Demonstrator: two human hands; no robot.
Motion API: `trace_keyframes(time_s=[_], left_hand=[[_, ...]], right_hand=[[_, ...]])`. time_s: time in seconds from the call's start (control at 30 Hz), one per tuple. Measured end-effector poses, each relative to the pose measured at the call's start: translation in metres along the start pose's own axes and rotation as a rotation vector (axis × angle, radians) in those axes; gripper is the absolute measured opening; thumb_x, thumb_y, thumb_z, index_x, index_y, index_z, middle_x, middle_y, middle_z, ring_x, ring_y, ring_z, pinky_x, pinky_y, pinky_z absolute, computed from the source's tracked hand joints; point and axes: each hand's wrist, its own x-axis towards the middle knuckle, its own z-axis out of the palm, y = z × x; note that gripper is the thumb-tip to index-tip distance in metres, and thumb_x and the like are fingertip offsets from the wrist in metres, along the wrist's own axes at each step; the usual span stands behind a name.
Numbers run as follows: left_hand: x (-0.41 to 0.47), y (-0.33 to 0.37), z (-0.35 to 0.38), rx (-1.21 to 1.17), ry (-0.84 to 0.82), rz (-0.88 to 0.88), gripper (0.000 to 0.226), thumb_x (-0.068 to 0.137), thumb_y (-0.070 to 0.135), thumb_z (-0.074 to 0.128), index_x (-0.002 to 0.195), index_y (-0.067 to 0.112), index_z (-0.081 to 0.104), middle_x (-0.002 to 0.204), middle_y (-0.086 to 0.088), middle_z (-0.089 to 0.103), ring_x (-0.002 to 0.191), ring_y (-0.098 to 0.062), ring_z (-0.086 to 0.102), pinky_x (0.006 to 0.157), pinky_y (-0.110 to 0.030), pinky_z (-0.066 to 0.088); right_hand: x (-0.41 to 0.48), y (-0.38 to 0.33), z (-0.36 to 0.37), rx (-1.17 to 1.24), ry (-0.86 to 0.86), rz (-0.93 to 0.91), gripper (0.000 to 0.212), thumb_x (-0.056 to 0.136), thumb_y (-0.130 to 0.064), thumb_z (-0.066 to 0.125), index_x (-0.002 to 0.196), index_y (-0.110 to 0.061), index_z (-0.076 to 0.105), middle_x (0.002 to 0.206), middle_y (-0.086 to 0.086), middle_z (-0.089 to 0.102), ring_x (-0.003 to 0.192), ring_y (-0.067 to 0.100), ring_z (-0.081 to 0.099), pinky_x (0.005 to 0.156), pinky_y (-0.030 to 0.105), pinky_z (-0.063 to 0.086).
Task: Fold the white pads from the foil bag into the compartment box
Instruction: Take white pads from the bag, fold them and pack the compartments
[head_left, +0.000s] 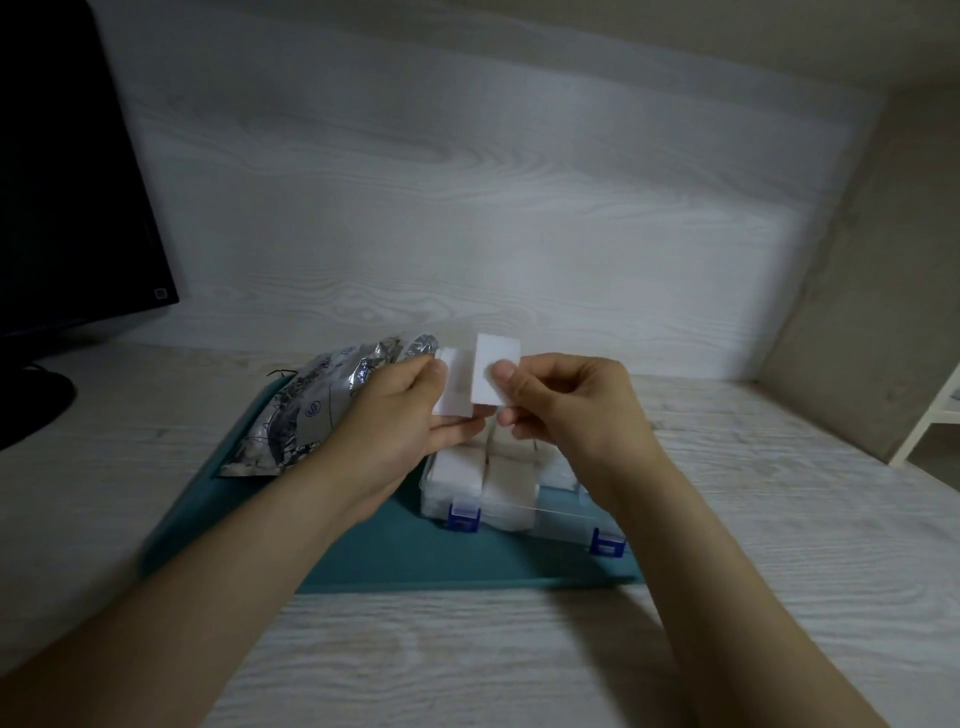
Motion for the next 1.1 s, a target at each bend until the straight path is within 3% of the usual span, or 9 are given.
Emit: trace_keyframes(time_s=[0.17,0.3,0.5,0.6,0.7,0.83,0.93,1.03,1.1], left_hand=[[-0.001,0.001,0.004,-0.071,-0.034,-0.054,0.032,0.115,0.018,0.040,0.125,0.004,0.067,0.117,-0.018,0.078,0.108,-0.031,0.076,0.098,-0.042,0.062],[-0.002,0.002,0.004,-0.103,-0.061,-0.073,0.035,0.116,0.017,0.036,0.128,-0.003,0.063,0.118,-0.020,0.077,0.111,-0.034,0.075,0.101,-0.047,0.060],[-0.005,0.002,0.006,-0.079,-0.146,-0.039,0.041,0.116,0.021,0.036,0.125,-0.010,0.061,0.120,-0.025,0.075,0.114,-0.036,0.074,0.099,-0.046,0.060],[-0.004,-0.001,0.005,-0.032,-0.150,0.000,0.040,0.116,0.019,0.037,0.127,-0.010,0.062,0.122,-0.025,0.074,0.117,-0.032,0.073,0.096,-0.039,0.062],[-0.004,0.000,0.003,-0.015,-0.114,-0.009,0.037,0.116,0.020,0.037,0.130,-0.003,0.063,0.120,-0.022,0.076,0.111,-0.033,0.075,0.082,-0.032,0.064],[-0.003,-0.001,-0.001,0.011,-0.152,-0.035,0.036,0.116,0.019,0.036,0.133,0.001,0.063,0.122,-0.024,0.074,0.113,-0.037,0.073,0.090,-0.042,0.062],[-0.004,-0.001,-0.001,-0.006,-0.175,-0.079,0.028,0.114,0.011,0.039,0.128,-0.001,0.061,0.110,-0.022,0.073,0.100,-0.034,0.072,0.081,-0.040,0.060],[-0.004,-0.001,0.000,0.062,-0.180,-0.056,0.027,0.111,0.002,0.039,0.120,0.000,0.064,0.095,-0.014,0.069,0.088,-0.024,0.067,0.076,-0.038,0.060],[-0.003,-0.001,0.000,0.098,-0.197,-0.035,0.032,0.110,-0.001,0.038,0.128,0.002,0.064,0.106,-0.019,0.072,0.093,-0.026,0.065,0.081,-0.039,0.060]], right_hand=[[0.000,0.002,0.008,0.047,-0.019,0.047,0.023,0.091,-0.003,0.078,0.103,0.015,0.070,0.080,0.029,0.075,0.067,0.029,0.076,0.062,0.030,0.063],[-0.001,0.002,0.010,-0.044,-0.002,0.013,0.020,0.087,-0.005,0.083,0.096,0.004,0.068,0.076,0.025,0.075,0.064,0.030,0.076,0.060,0.035,0.064],[-0.003,0.003,0.013,-0.275,0.042,-0.043,0.030,0.080,-0.019,0.093,0.091,-0.010,0.067,0.069,0.009,0.076,0.054,0.018,0.069,0.054,0.028,0.054],[-0.002,0.008,0.011,-0.599,0.104,-0.261,0.045,0.073,-0.035,0.095,0.101,-0.026,0.061,0.083,-0.007,0.073,0.070,0.004,0.063,0.065,0.017,0.048],[-0.003,0.009,0.013,-0.750,-0.020,-0.517,0.061,0.068,-0.034,0.097,0.117,-0.026,0.061,0.113,-0.009,0.062,0.099,0.002,0.055,0.081,0.008,0.042],[-0.002,0.012,0.014,-0.797,-0.061,-0.621,0.056,0.072,-0.027,0.095,0.118,-0.022,0.065,0.116,-0.011,0.070,0.108,0.012,0.062,0.089,0.034,0.052],[-0.003,0.008,0.012,-0.796,-0.056,-0.614,0.059,0.072,-0.023,0.094,0.123,-0.022,0.063,0.117,-0.015,0.070,0.108,0.011,0.065,0.091,0.040,0.053],[-0.004,0.004,0.009,-0.674,-0.114,-0.514,0.063,0.075,-0.018,0.090,0.130,-0.026,0.061,0.117,-0.015,0.072,0.110,0.005,0.067,0.091,0.022,0.051],[-0.004,0.000,0.006,-0.575,-0.103,-0.427,0.054,0.083,-0.015,0.082,0.131,-0.030,0.064,0.112,-0.013,0.075,0.108,0.007,0.069,0.090,0.026,0.051]])
